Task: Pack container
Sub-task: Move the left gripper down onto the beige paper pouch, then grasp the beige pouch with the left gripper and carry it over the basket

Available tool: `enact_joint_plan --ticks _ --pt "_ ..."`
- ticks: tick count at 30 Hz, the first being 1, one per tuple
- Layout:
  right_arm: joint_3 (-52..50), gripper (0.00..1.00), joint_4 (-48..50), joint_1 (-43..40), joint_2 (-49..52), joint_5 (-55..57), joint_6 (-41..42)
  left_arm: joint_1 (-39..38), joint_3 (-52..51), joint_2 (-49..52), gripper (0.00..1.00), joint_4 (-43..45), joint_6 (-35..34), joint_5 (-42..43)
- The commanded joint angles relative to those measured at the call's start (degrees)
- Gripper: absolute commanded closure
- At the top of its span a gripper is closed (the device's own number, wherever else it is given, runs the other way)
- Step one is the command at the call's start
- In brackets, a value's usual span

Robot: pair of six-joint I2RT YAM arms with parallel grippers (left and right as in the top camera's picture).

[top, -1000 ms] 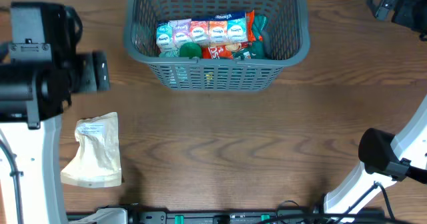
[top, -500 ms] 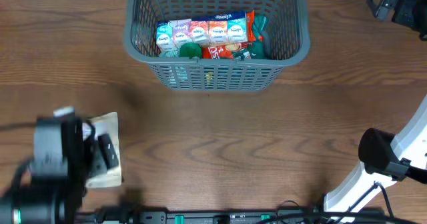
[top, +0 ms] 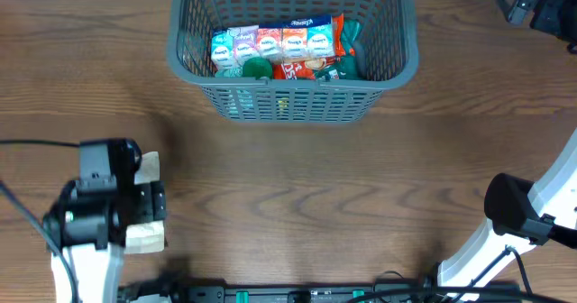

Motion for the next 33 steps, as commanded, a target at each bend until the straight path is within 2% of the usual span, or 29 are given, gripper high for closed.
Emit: enact_joint_plan --ticks 1,7,16,28,33 --pt "0.2 0.01 0.1 0.5 -0.4 0.2 -0.8 4.8 0.1 3.9 0.02 2.1 3.0 4.7" --pt "0.2 0.01 0.1 0.5 -0.4 0.3 -0.8 12.6 0.1 14.2 0.02 8.4 7.5 8.4" --pt "0.2 0.01 0.8 0.5 -0.4 1.4 -0.8 14.1 0.1 29.3 0.01 14.8 15.1 8.8" --pt "0.2 0.01 0.4 0.5 -0.4 2.6 -0.8 16.6 0.1 42.1 0.02 21.4 17.0 9.0" --pt "0.2 0.01 0.3 0.5 -0.4 2.6 -0.8 16.6 0.1 46.1 0.01 22.9 16.7 11.9"
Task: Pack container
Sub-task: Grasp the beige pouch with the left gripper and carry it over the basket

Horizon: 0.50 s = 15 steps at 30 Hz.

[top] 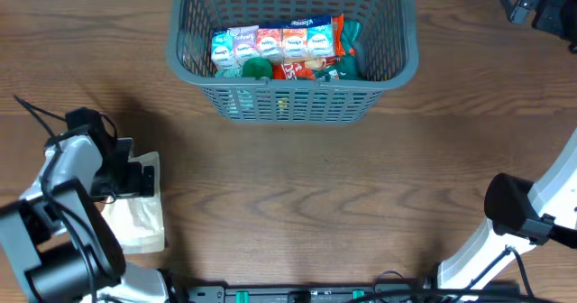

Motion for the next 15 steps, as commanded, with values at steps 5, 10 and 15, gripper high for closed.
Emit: enact_joint_plan --ticks 5,10,15 --pt "0.2 0.01 -0.1 0.5 -0.4 0.6 -0.8 0.2 -0.1 2.8 0.23 0.9 -0.6 1.9" --pt "0.2 0.01 -0.3 0.5 -0.4 0.6 -1.2 0.2 0.0 2.8 0.7 0.3 -0.6 5.9" --pt "0.2 0.01 -0.9 0.5 -0.4 0.6 -1.2 0.2 3.3 2.6 0.94 -2.8 -5.4 7.4"
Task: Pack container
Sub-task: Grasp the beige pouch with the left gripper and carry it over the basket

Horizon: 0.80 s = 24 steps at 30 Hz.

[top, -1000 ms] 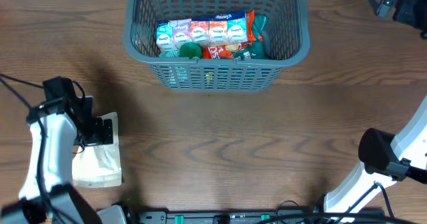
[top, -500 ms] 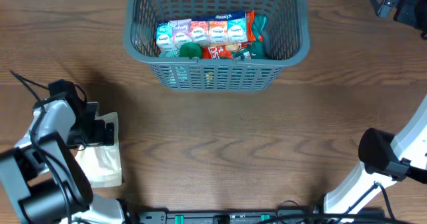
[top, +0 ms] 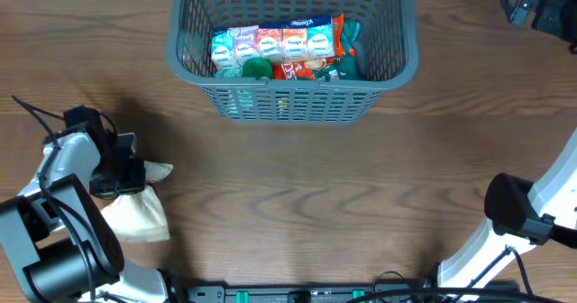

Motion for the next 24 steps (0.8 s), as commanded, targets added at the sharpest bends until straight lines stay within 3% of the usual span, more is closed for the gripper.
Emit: enact_joint_plan --ticks 1,7,12,18,21,24 --pt "0.2 0.01 -0.4 0.5 -0.4 0.4 -1.2 -0.1 3.5 1.7 0.94 -3.8 -4.7 1.5" --pt "0.2 0.01 -0.5 0.5 -0.4 0.3 -1.4 -0.2 22.1 -0.1 0.94 -20.0 -7.7 2.3" --pt "0.2 0.01 -0.5 0.5 -0.4 0.3 -1.4 -2.1 45.6 -0.2 0.94 -33.4 -10.7 6.4" --pt "0.2 0.01 -0.5 0.5 -0.4 0.3 -1.8 -10.1 70.3 -0.2 0.94 -37.3 -10.1 6.8" --pt "0.2 0.01 -0.5 0.5 -0.4 0.3 -1.8 -16.5 77.3 -0.2 0.94 -35.7 -0.7 6.8" --pt "0.2 0.01 -0.6 0.5 -0.4 0.3 -1.8 -24.2 79.4 -0.2 0.94 -32.2 14.9 6.7"
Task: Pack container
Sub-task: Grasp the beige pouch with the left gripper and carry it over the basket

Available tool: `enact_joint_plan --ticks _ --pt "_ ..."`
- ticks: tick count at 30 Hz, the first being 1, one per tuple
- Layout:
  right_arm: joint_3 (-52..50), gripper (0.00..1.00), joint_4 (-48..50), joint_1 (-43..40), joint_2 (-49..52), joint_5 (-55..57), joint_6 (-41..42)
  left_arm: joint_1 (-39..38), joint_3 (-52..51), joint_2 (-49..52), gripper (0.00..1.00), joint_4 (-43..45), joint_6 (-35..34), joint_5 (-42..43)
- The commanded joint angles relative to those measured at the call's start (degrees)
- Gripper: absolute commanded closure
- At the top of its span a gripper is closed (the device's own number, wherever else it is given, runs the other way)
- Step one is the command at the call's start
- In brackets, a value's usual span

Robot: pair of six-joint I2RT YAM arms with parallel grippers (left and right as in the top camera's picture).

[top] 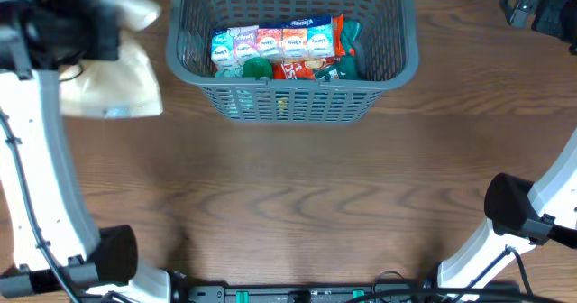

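A grey plastic basket (293, 87) stands at the back middle of the wooden table and holds a row of colourful snack packs (275, 43). My left gripper (101, 23) is raised high at the back left, just left of the basket, shut on the top end of a beige soft packet (113, 82). The packet hangs below it, large and blurred in the overhead view. My right gripper (539, 4) sits at the far back right corner, away from everything; its fingers cannot be made out.
The left arm's white links (41, 168) run down the left side to its base at the front edge. The right arm's base (514, 208) stands at the front right. A black rail lies along the front edge.
My left gripper was low over the front left of the table with the packet's end pinched. Now it is high at the back left, and the packet hangs off the table beside the basket.
The left gripper first stood over the beige packet lying at the front left. Then it lay low at the packet's far end, then had that end bunched in its fingers. Now the packet hangs in the air next to the basket. The right arm stayed put.
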Motion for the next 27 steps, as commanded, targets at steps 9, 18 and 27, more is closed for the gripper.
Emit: enact_joint_plan --ticks 9,18,27 --pt "0.2 0.01 -1.2 0.5 -0.4 0.2 -0.9 -20.9 1.7 4.5 0.94 18.3 52.4 0.8" --pt "0.2 0.01 -1.3 0.5 -0.4 -0.1 -0.7 -24.4 1.7 17.8 0.94 25.5 52.7 0.9" --pt "0.2 0.01 -1.5 0.5 -0.4 -0.1 -0.7 -25.3 1.6 29.9 0.86 22.8 50.8 1.3"
